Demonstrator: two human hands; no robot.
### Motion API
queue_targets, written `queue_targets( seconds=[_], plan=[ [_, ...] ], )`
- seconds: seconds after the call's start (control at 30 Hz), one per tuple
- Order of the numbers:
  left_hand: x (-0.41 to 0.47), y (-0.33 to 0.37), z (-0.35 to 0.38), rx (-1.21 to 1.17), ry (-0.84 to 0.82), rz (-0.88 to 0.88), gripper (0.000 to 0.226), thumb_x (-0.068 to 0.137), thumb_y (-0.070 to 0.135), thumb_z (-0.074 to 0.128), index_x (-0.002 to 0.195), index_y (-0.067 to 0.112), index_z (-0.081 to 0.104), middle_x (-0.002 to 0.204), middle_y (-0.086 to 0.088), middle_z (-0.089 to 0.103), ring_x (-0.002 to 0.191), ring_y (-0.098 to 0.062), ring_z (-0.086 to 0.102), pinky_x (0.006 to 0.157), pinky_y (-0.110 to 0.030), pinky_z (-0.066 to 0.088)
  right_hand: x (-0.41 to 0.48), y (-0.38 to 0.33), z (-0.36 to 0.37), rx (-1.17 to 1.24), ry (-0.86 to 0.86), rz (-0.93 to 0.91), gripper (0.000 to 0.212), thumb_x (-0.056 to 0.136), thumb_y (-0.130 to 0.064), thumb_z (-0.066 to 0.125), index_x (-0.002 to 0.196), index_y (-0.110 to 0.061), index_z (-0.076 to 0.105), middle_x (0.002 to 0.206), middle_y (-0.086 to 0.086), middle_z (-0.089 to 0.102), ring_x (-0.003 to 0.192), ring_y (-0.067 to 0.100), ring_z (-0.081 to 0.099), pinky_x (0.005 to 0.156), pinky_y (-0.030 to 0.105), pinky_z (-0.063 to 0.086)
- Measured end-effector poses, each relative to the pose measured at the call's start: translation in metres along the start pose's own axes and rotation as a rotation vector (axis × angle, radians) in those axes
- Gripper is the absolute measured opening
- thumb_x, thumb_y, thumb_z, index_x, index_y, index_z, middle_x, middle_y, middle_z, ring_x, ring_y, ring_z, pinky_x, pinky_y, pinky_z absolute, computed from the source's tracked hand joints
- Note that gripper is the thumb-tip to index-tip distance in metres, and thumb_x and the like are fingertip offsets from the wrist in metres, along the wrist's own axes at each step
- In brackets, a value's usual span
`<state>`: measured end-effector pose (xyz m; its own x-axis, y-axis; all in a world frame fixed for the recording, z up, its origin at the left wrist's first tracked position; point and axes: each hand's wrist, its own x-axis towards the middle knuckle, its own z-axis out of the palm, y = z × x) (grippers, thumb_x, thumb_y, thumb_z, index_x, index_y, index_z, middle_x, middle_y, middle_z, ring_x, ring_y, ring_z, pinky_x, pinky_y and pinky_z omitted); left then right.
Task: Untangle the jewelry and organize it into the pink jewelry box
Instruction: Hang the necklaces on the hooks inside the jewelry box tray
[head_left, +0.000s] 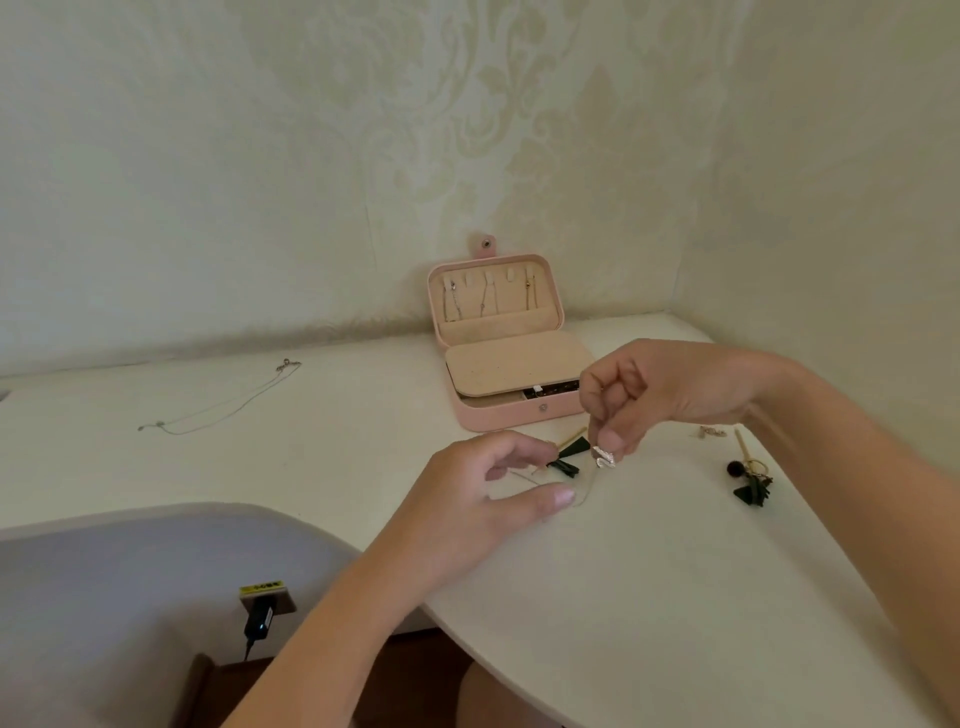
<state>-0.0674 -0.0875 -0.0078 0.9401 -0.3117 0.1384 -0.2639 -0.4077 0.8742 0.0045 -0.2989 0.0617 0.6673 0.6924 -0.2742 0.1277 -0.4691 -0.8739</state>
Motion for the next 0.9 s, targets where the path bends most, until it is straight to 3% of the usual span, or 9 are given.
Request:
queue_targets(
  seconds=[0.13, 0.2, 0.33, 0.43, 0.53, 0.73, 0.9],
  plan=[
    [0.006, 0.008, 0.005, -0.288, -0.056, -0.049, 0.037, 0.071, 0.037, 0.075, 0.099, 0.014, 0.071, 0.101, -0.003, 0.073, 0.097, -0.017, 0.067, 0.081, -0.016, 0.05, 0.003, -0.002, 0.004, 0.089, 0.004, -0.062, 0.022, 0.068, 0.0, 0.071, 0.062, -0.021, 0.066, 0.07, 0.01, 0.069, 0.06, 0.015, 0.063, 0.06, 0.021, 0.05],
    [0.007, 0.008, 0.008, -0.325, -0.043, -0.056, 0.033, 0.071, 0.034, 0.076, 0.095, 0.011, 0.071, 0.096, -0.009, 0.073, 0.095, -0.025, 0.068, 0.081, -0.024, 0.051, 0.004, -0.004, 0.006, 0.103, -0.004, -0.07, 0.022, 0.068, -0.001, 0.071, 0.063, -0.022, 0.066, 0.07, 0.009, 0.069, 0.061, 0.014, 0.064, 0.06, 0.02, 0.051],
    [0.005, 0.007, 0.009, -0.393, -0.016, -0.047, 0.028, 0.068, 0.033, 0.071, 0.085, 0.011, 0.071, 0.076, -0.005, 0.073, 0.074, -0.012, 0.068, 0.073, -0.024, 0.051, 0.005, -0.007, 0.01, 0.1, 0.005, -0.025, 0.022, 0.07, 0.002, 0.075, 0.069, -0.016, 0.06, 0.068, 0.008, 0.069, 0.062, 0.014, 0.065, 0.058, 0.02, 0.052],
    [0.006, 0.006, 0.007, -0.445, -0.003, -0.047, 0.025, 0.067, 0.031, 0.07, 0.082, 0.01, 0.071, 0.066, -0.003, 0.068, 0.066, -0.011, 0.065, 0.069, -0.021, 0.053, 0.005, -0.009, 0.014, 0.083, 0.011, -0.006, 0.019, 0.072, 0.0, 0.071, 0.075, -0.012, 0.056, 0.069, 0.007, 0.069, 0.064, 0.014, 0.064, 0.061, 0.02, 0.052],
    [0.006, 0.006, 0.004, -0.421, -0.028, -0.05, 0.025, 0.067, 0.03, 0.07, 0.079, 0.009, 0.07, 0.062, -0.003, 0.066, 0.062, -0.012, 0.063, 0.064, -0.02, 0.052, 0.004, -0.013, 0.019, 0.032, -0.008, -0.005, 0.023, 0.066, -0.008, 0.074, 0.081, -0.011, 0.056, 0.07, 0.004, 0.07, 0.065, 0.013, 0.065, 0.064, 0.02, 0.051],
    [0.006, 0.012, -0.006, -0.339, -0.06, -0.041, 0.013, 0.075, 0.021, 0.069, 0.075, 0.008, 0.068, 0.058, -0.002, 0.064, 0.056, -0.012, 0.06, 0.059, -0.021, 0.051, 0.005, -0.015, 0.024, -0.053, -0.018, 0.012, 0.019, 0.074, 0.0, 0.073, 0.084, -0.011, 0.062, 0.068, 0.0, 0.071, 0.066, 0.013, 0.065, 0.063, 0.019, 0.05],
    [0.01, 0.017, -0.039, -0.409, 0.048, -0.117, 0.034, 0.077, 0.035, 0.067, 0.055, 0.018, 0.046, 0.046, 0.006, 0.034, 0.044, -0.012, 0.038, 0.046, -0.019, 0.038, 0.007, -0.012, 0.024, -0.097, -0.016, 0.076, 0.019, 0.076, -0.001, 0.073, 0.093, -0.01, 0.071, 0.074, 0.0, 0.072, 0.069, 0.008, 0.067, 0.065, 0.016, 0.05]
  ],
)
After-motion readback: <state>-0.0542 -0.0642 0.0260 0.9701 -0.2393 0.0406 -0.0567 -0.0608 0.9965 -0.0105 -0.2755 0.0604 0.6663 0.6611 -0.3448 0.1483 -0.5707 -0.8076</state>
